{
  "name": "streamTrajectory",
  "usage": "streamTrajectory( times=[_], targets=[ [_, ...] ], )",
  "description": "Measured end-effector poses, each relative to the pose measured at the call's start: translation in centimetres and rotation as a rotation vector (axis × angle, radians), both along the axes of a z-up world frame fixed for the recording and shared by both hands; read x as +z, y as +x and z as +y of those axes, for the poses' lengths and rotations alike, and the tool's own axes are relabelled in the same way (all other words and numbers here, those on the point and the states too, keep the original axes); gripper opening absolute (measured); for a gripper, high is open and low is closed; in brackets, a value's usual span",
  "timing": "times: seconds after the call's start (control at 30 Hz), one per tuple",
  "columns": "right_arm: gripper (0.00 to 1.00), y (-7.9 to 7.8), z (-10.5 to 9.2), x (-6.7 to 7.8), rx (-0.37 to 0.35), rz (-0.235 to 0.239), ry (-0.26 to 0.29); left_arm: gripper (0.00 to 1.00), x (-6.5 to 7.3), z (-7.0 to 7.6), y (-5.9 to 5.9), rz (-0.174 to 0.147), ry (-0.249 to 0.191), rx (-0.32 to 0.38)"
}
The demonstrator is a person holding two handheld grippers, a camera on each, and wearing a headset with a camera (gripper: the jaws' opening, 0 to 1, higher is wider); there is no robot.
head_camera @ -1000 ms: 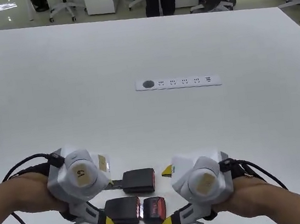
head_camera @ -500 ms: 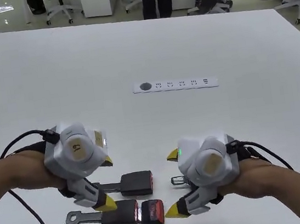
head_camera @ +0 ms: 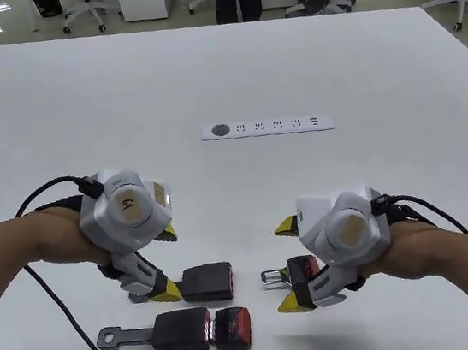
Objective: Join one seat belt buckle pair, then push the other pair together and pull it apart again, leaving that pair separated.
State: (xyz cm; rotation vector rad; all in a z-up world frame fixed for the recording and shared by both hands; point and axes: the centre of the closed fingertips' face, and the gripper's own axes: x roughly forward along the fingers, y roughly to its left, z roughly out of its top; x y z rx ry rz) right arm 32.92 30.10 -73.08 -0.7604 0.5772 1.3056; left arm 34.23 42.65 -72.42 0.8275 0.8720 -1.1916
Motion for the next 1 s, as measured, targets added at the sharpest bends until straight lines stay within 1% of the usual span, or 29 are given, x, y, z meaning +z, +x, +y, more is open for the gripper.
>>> streamTrajectory(
  times=[0.07,0.17,0.23,0.3,0.37,0.43,0.57,0.67,0.7,0.77,0.83,0.9,1.0],
  targets=[
    [0.61,0.2,-0.4,-0.3,0.005,0.002,-0.009,0.51,-0.3,-0.1,0.2,0.004,0.006,-0.011],
    [0.58,0.7,-1.1,-0.8,0.014,0.0,-0.023,0.49,-0.4,-0.8,-0.3,0.016,0.017,-0.028],
    [0.56,0.9,-1.5,-1.1,0.014,0.006,-0.034,0.49,-1.0,-0.7,0.0,0.023,0.024,-0.043],
    [0.54,0.9,-1.8,-1.3,0.019,0.007,-0.046,0.47,-1.2,-1.1,-0.1,0.031,0.025,-0.053],
    [0.52,1.0,-2.3,-1.6,0.025,0.015,-0.062,0.45,-2.0,-1.0,0.2,0.038,0.03,-0.069],
    [0.51,1.1,-2.7,-1.9,0.029,0.018,-0.077,0.44,-2.0,-1.5,-0.1,0.046,0.041,-0.081],
    [0.47,1.2,-3.2,-2.3,0.03,0.024,-0.098,0.43,-2.9,-1.7,0.1,0.064,0.055,-0.088],
    [0.43,1.2,-3.8,-2.8,0.033,0.03,-0.12,0.43,-3.4,-1.9,-0.2,0.074,0.07,-0.098],
    [0.42,1.2,-3.9,-2.9,0.037,0.032,-0.125,0.43,-3.7,-1.8,-0.1,0.076,0.081,-0.103],
    [0.41,1.2,-4.1,-3.4,0.043,0.037,-0.135,0.42,-3.9,-2.0,-0.3,0.067,0.102,-0.125],
    [0.39,1.0,-4.2,-3.7,0.053,0.039,-0.151,0.4,-4.2,-2.0,-0.3,0.072,0.109,-0.128],
    [0.37,1.1,-4.2,-3.9,0.054,0.036,-0.155,0.4,-4.3,-2.3,-0.5,0.079,0.116,-0.13],
    [0.34,1.1,-4.3,-4.1,0.059,0.034,-0.167,0.36,-4.9,-2.3,-0.4,0.084,0.13,-0.146]
  ],
)
